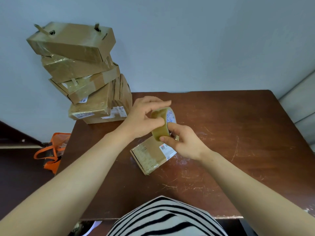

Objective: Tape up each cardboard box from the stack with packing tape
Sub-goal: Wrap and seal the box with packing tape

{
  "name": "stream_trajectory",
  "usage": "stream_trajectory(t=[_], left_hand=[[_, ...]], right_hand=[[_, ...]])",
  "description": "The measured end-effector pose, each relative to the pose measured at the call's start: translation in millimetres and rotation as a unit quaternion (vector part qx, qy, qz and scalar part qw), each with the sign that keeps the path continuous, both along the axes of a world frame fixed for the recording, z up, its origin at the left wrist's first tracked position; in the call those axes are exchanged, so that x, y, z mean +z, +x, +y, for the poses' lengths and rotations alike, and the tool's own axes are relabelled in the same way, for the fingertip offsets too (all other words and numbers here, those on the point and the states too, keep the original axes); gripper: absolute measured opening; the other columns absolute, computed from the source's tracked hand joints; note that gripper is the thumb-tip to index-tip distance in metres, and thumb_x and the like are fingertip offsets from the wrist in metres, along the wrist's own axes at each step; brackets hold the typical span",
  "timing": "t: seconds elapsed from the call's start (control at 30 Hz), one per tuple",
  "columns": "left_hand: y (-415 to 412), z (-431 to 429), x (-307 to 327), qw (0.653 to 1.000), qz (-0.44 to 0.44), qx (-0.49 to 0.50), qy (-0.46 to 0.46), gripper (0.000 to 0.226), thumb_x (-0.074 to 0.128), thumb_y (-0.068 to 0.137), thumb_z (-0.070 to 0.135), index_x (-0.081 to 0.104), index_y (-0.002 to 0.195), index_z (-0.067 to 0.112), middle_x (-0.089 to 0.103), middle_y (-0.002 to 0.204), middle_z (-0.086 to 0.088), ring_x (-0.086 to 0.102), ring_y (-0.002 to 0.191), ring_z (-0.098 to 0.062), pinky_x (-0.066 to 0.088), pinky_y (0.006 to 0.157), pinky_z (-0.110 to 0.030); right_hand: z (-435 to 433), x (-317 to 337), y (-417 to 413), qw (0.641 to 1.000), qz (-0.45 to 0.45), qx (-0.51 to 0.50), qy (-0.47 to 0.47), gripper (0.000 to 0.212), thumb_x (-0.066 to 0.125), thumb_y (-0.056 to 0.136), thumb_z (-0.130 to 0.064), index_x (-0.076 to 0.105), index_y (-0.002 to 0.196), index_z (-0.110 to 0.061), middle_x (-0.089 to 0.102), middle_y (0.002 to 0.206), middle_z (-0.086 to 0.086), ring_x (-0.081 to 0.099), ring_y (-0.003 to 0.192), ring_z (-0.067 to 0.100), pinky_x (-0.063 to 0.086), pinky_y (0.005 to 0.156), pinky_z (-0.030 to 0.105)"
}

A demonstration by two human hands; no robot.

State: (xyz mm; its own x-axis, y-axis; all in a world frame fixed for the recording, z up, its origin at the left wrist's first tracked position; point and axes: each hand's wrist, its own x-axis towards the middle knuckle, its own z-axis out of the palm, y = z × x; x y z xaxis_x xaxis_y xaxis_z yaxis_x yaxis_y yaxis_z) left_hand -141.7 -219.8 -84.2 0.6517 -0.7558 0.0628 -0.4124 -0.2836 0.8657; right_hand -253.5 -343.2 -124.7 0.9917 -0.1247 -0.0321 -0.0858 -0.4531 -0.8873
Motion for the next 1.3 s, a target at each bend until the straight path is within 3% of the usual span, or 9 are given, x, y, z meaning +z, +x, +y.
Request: stream_trajectory(t=[0.13,0.3,0.5,0.7,0.83,0.93,1.1,1.2,1.3], left_hand=[[3.8,4.3,-8.3,1.0,0.008,-0.009,-0.018,0.032,0.061,0.069,0.027,0.065,0.093,0.047,0.061,0.105,0.018,0.051,0.111,-0.015,0.043,0.084,-0.017],[2.0,3.6,-13.5,0.997,0.033,0.003,-0.062,0.036,0.068,0.082,-0.004,0.071,0.093,0.03,0.066,0.106,0.003,0.062,0.102,-0.011,0.051,0.091,-0.025],[-2.8,-9.0,-17.6,0.997,0.048,0.016,-0.06,0.02,0.067,0.086,0.005,0.07,0.085,0.025,0.066,0.094,0.007,0.063,0.089,-0.003,0.051,0.084,-0.023],[-13.7,-26.1,-33.6,0.977,-0.143,0.108,0.118,0.015,0.045,0.101,0.023,0.06,0.1,0.021,0.058,0.095,0.01,0.054,0.087,-0.014,0.043,0.077,-0.031],[-9.6,-37.7,-40.1,0.984,-0.003,0.138,0.11,0.019,0.05,0.098,0.015,0.06,0.084,0.021,0.06,0.076,0.011,0.062,0.083,-0.021,0.053,0.082,-0.039],[-14.4,-48.6,-44.8,0.974,0.139,0.165,0.072,0.028,0.051,0.097,0.006,0.061,0.072,0.013,0.058,0.068,-0.001,0.056,0.064,-0.017,0.058,0.067,-0.035],[-13.1,-59.1,-39.3,0.908,0.39,0.153,0.016,0.011,0.067,0.088,0.011,0.067,0.096,0.003,0.066,0.078,-0.007,0.063,0.063,-0.011,0.055,0.06,-0.02],[-10.9,-66.0,-42.6,0.904,0.397,0.157,0.022,0.018,0.073,0.078,-0.001,0.065,0.094,0.003,0.072,0.08,-0.008,0.068,0.065,-0.012,0.058,0.064,-0.023],[-15.0,-76.9,-48.5,0.911,0.363,0.191,0.037,0.018,0.076,0.074,-0.005,0.066,0.086,0.003,0.069,0.08,-0.012,0.065,0.064,-0.016,0.058,0.064,-0.023]], right_hand=[[-4.9,-0.9,-1.7,0.999,0.009,0.002,0.035,0.01,0.061,0.089,-0.005,0.058,0.08,-0.005,0.05,0.068,-0.009,0.044,0.059,0.002,0.037,0.063,0.016],[-10.3,0.6,-5.5,0.996,0.02,0.004,0.089,0.015,0.065,0.084,-0.007,0.061,0.087,0.007,0.058,0.074,0.006,0.046,0.061,0.0,0.039,0.064,0.014],[-22.1,-3.9,-9.7,0.991,0.044,-0.003,0.124,0.041,0.063,0.075,-0.024,0.056,0.092,0.013,0.057,0.085,0.028,0.052,0.077,0.023,0.045,0.073,0.048],[-37.1,-1.0,-17.7,0.983,0.03,-0.037,0.177,0.039,0.066,0.083,-0.039,0.058,0.075,-0.002,0.06,0.066,-0.002,0.057,0.063,0.011,0.044,0.062,0.023],[-48.6,-5.6,-22.4,0.977,0.06,-0.069,0.194,0.032,0.058,0.093,-0.029,0.057,0.076,-0.003,0.061,0.058,0.003,0.059,0.054,0.013,0.046,0.056,0.023],[-62.4,-3.0,-21.0,0.981,0.077,-0.077,0.161,0.032,0.058,0.093,-0.031,0.059,0.071,-0.008,0.059,0.056,0.004,0.055,0.053,0.012,0.044,0.056,0.021],[-86.6,-15.5,-28.6,0.969,0.086,-0.079,0.218,0.025,0.057,0.088,-0.028,0.058,0.077,-0.006,0.053,0.064,0.002,0.047,0.064,0.016,0.037,0.062,0.03],[-98.2,-25.9,-34.1,0.953,0.073,-0.087,0.281,0.027,0.055,0.086,-0.028,0.066,0.084,-0.003,0.056,0.076,0.007,0.051,0.073,0.019,0.042,0.07,0.032],[-110.8,-27.9,-35.1,0.965,0.095,-0.122,0.21,0.042,0.06,0.093,-0.033,0.058,0.064,-0.002,0.049,0.058,0.001,0.045,0.054,0.01,0.037,0.058,0.022]])
